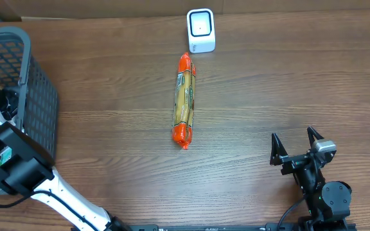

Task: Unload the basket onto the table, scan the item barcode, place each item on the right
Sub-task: 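Reach the left gripper back into the basket toward the white tube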

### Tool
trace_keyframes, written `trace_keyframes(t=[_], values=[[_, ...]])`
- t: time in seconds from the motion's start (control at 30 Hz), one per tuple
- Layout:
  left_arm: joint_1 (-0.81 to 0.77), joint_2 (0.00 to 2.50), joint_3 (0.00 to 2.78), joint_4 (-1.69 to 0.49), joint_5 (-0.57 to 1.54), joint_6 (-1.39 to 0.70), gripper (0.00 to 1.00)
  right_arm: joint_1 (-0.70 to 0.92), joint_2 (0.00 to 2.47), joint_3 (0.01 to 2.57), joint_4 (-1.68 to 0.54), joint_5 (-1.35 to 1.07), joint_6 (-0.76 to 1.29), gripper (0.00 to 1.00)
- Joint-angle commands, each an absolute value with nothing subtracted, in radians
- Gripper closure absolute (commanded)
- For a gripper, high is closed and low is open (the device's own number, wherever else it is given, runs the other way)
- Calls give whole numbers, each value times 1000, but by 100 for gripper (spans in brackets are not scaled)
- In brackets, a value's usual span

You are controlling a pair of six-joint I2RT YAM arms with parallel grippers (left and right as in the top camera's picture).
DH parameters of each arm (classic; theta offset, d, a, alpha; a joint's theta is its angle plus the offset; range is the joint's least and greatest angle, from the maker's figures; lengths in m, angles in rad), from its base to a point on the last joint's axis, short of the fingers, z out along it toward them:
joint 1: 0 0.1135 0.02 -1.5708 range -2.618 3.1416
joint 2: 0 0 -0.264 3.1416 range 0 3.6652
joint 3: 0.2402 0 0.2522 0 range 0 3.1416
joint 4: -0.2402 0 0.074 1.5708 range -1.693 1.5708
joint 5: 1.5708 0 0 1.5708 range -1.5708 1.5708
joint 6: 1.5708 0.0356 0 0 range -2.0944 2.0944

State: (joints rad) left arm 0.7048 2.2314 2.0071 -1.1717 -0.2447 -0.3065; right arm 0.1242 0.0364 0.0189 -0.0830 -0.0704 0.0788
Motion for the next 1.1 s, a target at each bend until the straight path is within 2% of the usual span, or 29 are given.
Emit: trace_keyframes(t=[0.0, 0.13, 0.53, 0.9, 0.93, 1.0, 1.03, 1.07], values=[[709, 2276, 2009, -1171, -277, -295, 17, 120, 27, 8, -78, -64, 82, 0], [703, 2313, 1997, -1170, -263, -295, 24, 120, 27, 8, -78, -64, 82, 0], [709, 2335, 1963, -1097, -299, -273, 23, 120, 27, 8, -78, -64, 82, 0], [709, 2335, 1900, -958, -300, -151, 23, 120, 27, 8, -78, -64, 82, 0], [709, 2335, 1887, -947, -299, -141, 25, 120, 27, 8, -78, -64, 82, 0], [709, 2335, 1859, -936, -299, -134, 39, 120, 27, 8, -78, -64, 82, 0], [709, 2335, 1848, -937, -299, -134, 50, 120, 27, 8, -78, -64, 82, 0], [709, 2335, 1838, -937, -299, -135, 66, 120, 27, 8, -78, -64, 82, 0]])
